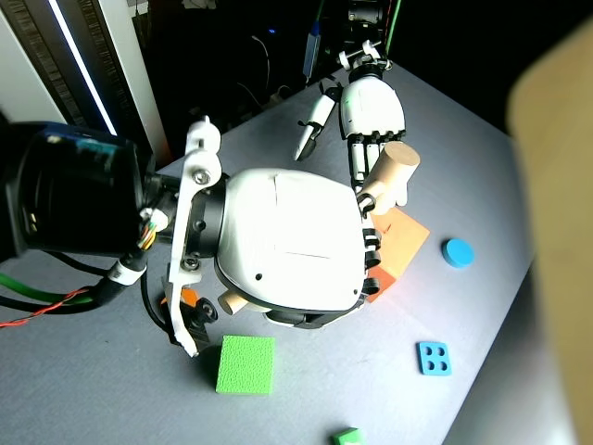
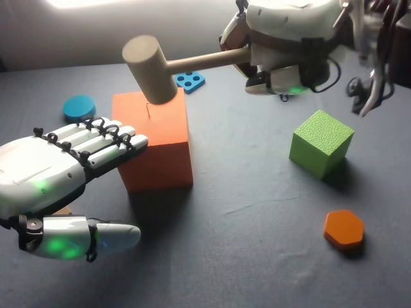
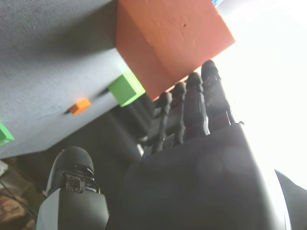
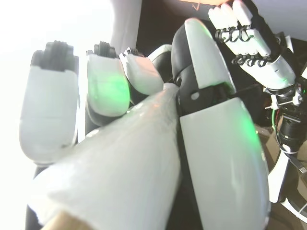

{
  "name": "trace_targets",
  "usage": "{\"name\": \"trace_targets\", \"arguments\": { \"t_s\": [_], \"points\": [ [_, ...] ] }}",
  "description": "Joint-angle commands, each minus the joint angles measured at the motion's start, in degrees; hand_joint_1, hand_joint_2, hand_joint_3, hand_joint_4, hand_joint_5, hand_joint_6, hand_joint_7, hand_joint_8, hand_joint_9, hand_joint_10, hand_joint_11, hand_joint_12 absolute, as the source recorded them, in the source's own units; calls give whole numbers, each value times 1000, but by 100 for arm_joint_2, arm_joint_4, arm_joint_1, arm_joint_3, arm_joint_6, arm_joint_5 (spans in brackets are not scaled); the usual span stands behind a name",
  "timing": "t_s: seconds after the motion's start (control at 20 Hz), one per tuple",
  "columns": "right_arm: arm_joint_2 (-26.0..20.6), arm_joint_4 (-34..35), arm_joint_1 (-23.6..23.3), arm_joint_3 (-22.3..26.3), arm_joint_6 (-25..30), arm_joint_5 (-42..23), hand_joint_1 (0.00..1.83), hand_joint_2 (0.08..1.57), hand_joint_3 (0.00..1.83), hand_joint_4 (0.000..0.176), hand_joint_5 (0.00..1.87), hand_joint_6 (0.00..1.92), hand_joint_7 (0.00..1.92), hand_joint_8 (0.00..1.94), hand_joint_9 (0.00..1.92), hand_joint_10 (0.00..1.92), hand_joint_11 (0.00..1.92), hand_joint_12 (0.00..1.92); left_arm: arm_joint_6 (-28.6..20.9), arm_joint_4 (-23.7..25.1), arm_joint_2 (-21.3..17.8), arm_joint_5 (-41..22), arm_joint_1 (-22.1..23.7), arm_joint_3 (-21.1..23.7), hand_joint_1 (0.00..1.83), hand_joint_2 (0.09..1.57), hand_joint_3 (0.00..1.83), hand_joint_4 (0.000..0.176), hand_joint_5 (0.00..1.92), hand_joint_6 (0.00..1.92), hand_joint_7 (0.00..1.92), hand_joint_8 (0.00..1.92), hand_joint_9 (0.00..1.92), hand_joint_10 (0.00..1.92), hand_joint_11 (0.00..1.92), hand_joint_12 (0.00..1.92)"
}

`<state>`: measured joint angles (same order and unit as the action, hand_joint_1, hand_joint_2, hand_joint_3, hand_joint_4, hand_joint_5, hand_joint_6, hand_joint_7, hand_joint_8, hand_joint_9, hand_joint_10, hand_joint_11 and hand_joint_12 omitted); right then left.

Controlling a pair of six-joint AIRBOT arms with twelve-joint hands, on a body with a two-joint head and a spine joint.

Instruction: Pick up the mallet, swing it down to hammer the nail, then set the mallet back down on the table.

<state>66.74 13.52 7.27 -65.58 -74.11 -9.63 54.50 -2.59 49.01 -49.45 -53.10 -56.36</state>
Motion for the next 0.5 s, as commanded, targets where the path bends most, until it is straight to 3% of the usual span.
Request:
{"name": "trace_targets", "arguments": {
  "t_s": [0.0, 0.45],
  "points": [
    [-30, 148, -54, -18, -159, -1111, 1463, 1362, 7, 0, 1164, 1921, 1437, 1941, 1628, 1921, 1648, 1921, -17, -53, 11, -456, 13, -4, 0, 1091, 0, 0, 52, 4, 45, 9, 40, 8, 45, 22],
    [14, 388, 219, 69, -209, -1029, 1453, 1366, 0, 0, 1146, 1921, 1427, 1941, 1614, 1921, 1649, 1921, -17, -53, 11, -452, 9, -4, 0, 1086, 0, 0, 32, 0, 29, 0, 19, 0, 10, 10]
  ]
}}
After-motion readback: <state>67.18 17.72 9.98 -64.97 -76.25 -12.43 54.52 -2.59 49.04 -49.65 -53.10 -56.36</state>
